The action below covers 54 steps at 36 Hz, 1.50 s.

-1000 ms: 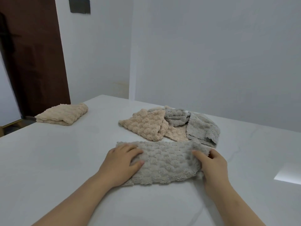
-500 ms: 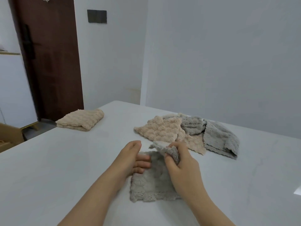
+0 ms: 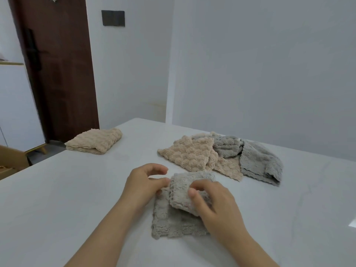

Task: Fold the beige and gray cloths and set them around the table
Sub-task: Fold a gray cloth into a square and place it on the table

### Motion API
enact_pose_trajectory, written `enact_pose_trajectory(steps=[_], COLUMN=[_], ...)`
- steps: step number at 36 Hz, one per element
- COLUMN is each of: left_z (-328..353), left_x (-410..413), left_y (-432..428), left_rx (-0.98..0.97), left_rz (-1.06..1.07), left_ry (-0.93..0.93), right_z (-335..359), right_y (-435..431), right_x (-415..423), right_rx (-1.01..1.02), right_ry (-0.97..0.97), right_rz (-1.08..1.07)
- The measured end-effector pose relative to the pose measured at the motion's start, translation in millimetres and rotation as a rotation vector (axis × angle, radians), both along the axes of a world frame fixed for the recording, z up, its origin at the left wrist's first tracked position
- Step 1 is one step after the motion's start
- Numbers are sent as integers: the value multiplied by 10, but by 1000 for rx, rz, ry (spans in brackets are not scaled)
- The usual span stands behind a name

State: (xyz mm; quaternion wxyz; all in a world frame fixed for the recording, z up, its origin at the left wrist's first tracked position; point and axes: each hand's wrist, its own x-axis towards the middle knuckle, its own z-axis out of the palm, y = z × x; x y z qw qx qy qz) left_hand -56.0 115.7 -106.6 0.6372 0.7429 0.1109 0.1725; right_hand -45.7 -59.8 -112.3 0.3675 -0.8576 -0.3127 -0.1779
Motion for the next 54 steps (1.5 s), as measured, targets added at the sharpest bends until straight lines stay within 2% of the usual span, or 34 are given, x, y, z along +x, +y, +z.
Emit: enact_pose_trajectory(steps=[3, 8, 13, 16, 20, 24, 30, 32, 35, 41, 43, 46, 48, 51, 54], left_z=[-24, -107, -151, -133, -55, 19, 68, 51, 18, -25, -33, -30, -28, -29, -26], left_x=[-3, 17, 8, 7, 5, -30, -28, -31, -25, -43, -50, -53, -51, -81, -128], left_y=[-35, -98, -123, -120, -50, -108, -141, -123, -69, -7, 5, 17, 6, -57, -206], left_rx=[-34, 407, 631, 596, 245, 24, -110, -94, 58, 303, 387, 495, 497, 499, 612], left_rz=[-52, -15, -102, -151, -151, -223, -181, -126, -61, -50, -48, -47, -32, 89, -66], left_ry=[60, 100, 165, 187, 170, 118, 34, 27, 52, 140, 152, 169, 153, -14, -108], right_z=[-4, -55, -133, -198, -190, -155, -209, -213, -215, -226, -220, -165, -141, -139, -160], right_y=[-31, -37, -3, 16, 15, 43, 59, 54, 29, 0, -14, -26, -46, -57, -47], right_x=[42, 32, -2, 15, 20, -6, 2, 10, 5, 19, 11, 20, 55, 94, 76], right_rx=[28, -154, -331, -310, -128, -48, -121, -151, -162, -78, -1, 228, 266, 140, -162], right_ry=[-11, 27, -31, -133, -95, -218, -388, -417, -436, -279, -158, 12, -44, -128, 60], right_rz=[-62, -13, 6, -72, -103, -114, -47, -12, 43, 83, 117, 63, -25, -84, -31])
